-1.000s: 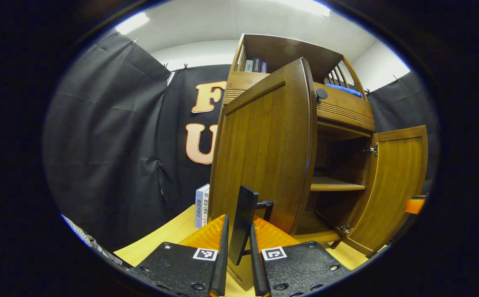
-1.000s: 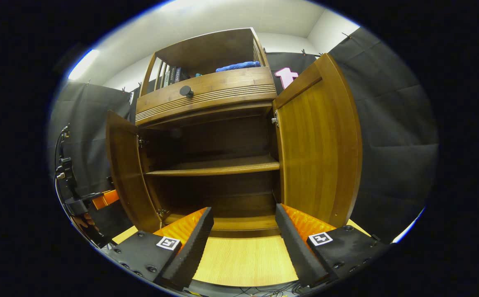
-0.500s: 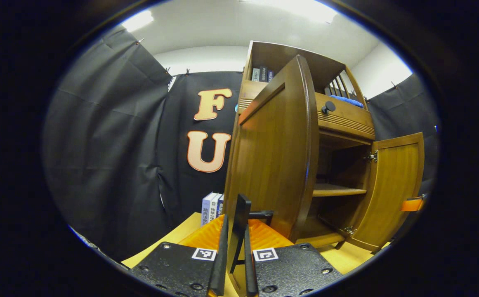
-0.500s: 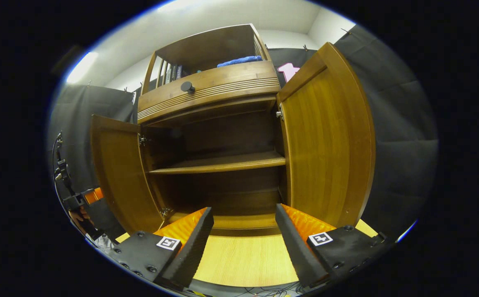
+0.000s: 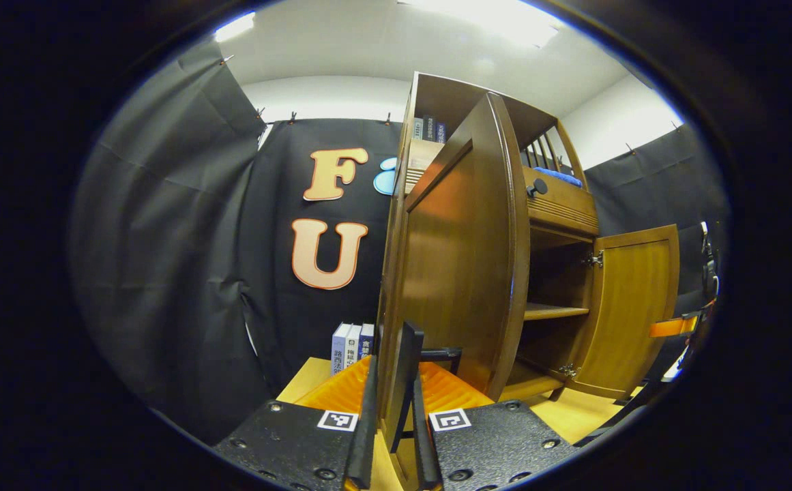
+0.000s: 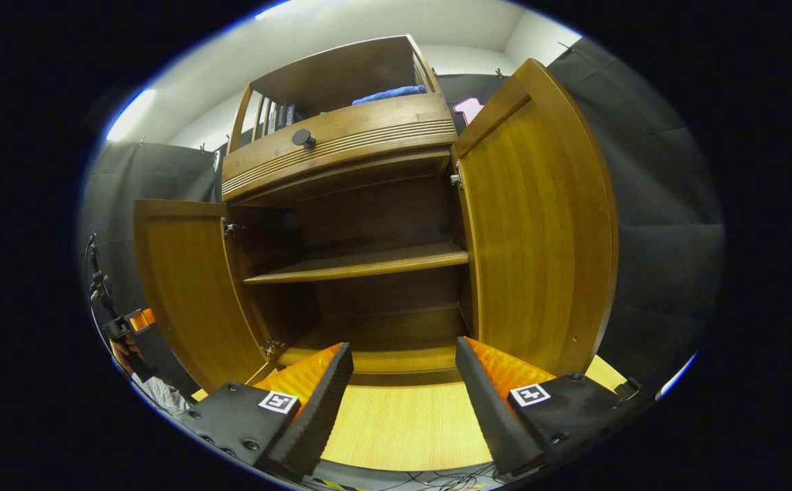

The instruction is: Open the right door of the double-door shoe cabinet with the right hand, and open the left door with the left hand.

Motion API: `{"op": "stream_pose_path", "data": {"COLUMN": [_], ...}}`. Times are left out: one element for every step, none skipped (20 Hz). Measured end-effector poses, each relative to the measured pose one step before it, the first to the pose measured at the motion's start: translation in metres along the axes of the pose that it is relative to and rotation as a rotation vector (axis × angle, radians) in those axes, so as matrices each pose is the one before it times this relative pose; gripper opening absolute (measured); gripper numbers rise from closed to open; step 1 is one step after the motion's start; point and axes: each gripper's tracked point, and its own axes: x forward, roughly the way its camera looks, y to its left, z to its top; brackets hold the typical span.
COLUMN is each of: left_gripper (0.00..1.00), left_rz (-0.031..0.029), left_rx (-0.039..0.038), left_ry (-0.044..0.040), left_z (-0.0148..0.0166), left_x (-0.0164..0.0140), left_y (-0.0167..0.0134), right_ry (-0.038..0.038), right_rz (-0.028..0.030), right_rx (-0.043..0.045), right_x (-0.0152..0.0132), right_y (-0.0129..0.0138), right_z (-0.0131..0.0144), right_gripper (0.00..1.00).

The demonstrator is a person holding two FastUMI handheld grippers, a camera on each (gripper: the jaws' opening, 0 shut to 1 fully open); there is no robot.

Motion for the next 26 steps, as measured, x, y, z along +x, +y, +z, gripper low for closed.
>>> {"op": "stream_pose_path", "data": {"left_gripper": [0.25,0.27,0.23,0.24,0.22,0.22,0.25,0.25,0.24,0.24,0.22,0.20,0.19,0.27,0.27,0.19,0.20,0.12,0.27,0.29,0.31,0.32,0.25,0.32,0.33,0.34], "left_rz": [-0.01031,-0.00305,0.00237,0.00117,0.00198,0.00957,0.01367,0.00865,0.00663,0.00107,0.00345,0.00457,0.00578,0.00609,0.00548,0.00019,0.00582,0.01561,0.00742,-0.00420,-0.00793,-0.01594,-0.02083,-0.01811,-0.01523,-0.00786], "left_rx": [0.00637,0.00468,0.00178,0.00148,0.00330,0.00856,0.00427,-0.00909,-0.01503,-0.01102,-0.00119,0.00958,0.01315,0.00715,-0.00343,-0.00589,0.00230,0.00311,-0.00319,-0.00850,-0.01164,-0.01197,-0.01302,-0.01524,-0.01733,-0.01846], "left_ry": [0.00137,0.00253,0.00526,0.00553,0.00432,-0.00060,-0.00442,-0.00308,-0.00078,-0.01313,-0.01207,-0.01231,-0.01038,-0.00934,-0.00475,-0.00688,-0.00744,-0.00892,-0.00164,-0.00541,-0.00692,-0.00498,-0.00117,-0.00015,0.00120,0.00218], "left_z": [-0.00032,0.00037,0.00135,0.00033,-0.00016,0.00174,0.00416,0.00377,0.00301,0.00646,0.00707,0.00830,0.00671,0.00778,0.00614,0.00523,0.00648,0.00457,0.00144,-0.00007,0.00415,0.00105,0.00055,-0.00063,-0.00106,-0.00187], "left_x": [0.00243,-0.00110,-0.00230,-0.00147,-0.00193,-0.00453,-0.00562,-0.00757,-0.00790,-0.00963,-0.00518,-0.01058,-0.00461,-0.00469,-0.00187,-0.00124,-0.00010,0.00216,0.00202,0.00024,0.00227,0.00407,0.00410,0.00414,0.00355,0.00479], "left_y": [0.00337,0.00313,0.00363,0.00073,-0.00176,-0.00028,0.00163,0.00014,-0.00192,-0.00532,-0.00521,-0.00699,-0.00618,-0.00699,-0.00714,-0.00846,-0.00723,-0.00638,-0.01015,-0.01073,-0.01162,-0.01330,-0.01240,-0.01176,-0.00895,-0.00744], "right_ry": [-0.00098,-0.00086,-0.00051,-0.00084,-0.00010,0.00074,0.00082,0.00176,0.00139,0.00058,-0.00269,-0.00443,-0.00234,0.00011,0.00133,-0.00002,-0.00125,-0.00216,-0.00359,-0.00477,-0.00336,-0.00263,-0.00134,-0.00036,-0.00111,-0.00254], "right_rz": [-0.00428,-0.00132,0.00006,0.00173,0.00332,0.00415,0.00609,0.00780,0.00725,0.00667,0.00797,0.00882,0.00948,0.01060,0.01141,0.01187,0.00921,0.00766,0.00601,0.00327,0.00147,0.00049,-0.00072,-0.00160,-0.00386,-0.00645], "right_rx": [0.00145,-0.00027,-0.00204,-0.00316,-0.00386,-0.00427,-0.00408,-0.00304,-0.00316,-0.00278,-0.00173,0.00056,0.00024,-0.00099,-0.00130,-0.00081,0.00118,0.00133,-0.00014,-0.00352,-0.00636,-0.00502,-0.00359,-0.00282,-0.00285,-0.00261], "right_x": [-0.00064,0.00019,-0.00007,0.00042,-0.00030,0.00025,0.00141,0.00200,0.00259,0.00192,0.00166,0.00199,0.00275,0.00280,0.00213,0.00261,0.00191,0.00136,0.00090,0.00021,0.00039,-0.00083,-0.00177,-0.00190,-0.00260,-0.00163], "right_y": [-0.00035,0.00033,0.00080,0.00083,0.00132,0.00161,0.00234,0.00250,0.00269,0.00166,0.00297,0.00288,0.00356,0.00338,0.00304,0.00355,0.00305,0.00211,0.00195,0.00087,0.00044,-0.00042,-0.00029,-0.00117,-0.00143,-0.00287], "right_z": [0.00046,0.00137,0.00013,0.00080,0.00081,0.00032,0.00016,-0.00016,-0.00079,-0.00025,0.00095,0.00090,-0.00006,-0.00002,-0.00020,0.00037,0.00036,0.00086,0.00206,0.00129,0.00090,0.00113,-0.00022,0.00040,-0.00018,0.00058], "right_gripper": [0.98,0.89,0.89,0.98,0.98,0.98,0.98,0.98,0.98,0.98,0.98,0.98,0.98,0.98,0.98,1.00,0.98,1.00,1.00,1.00,1.00,0.98,0.89,0.89,0.89,0.89]}}
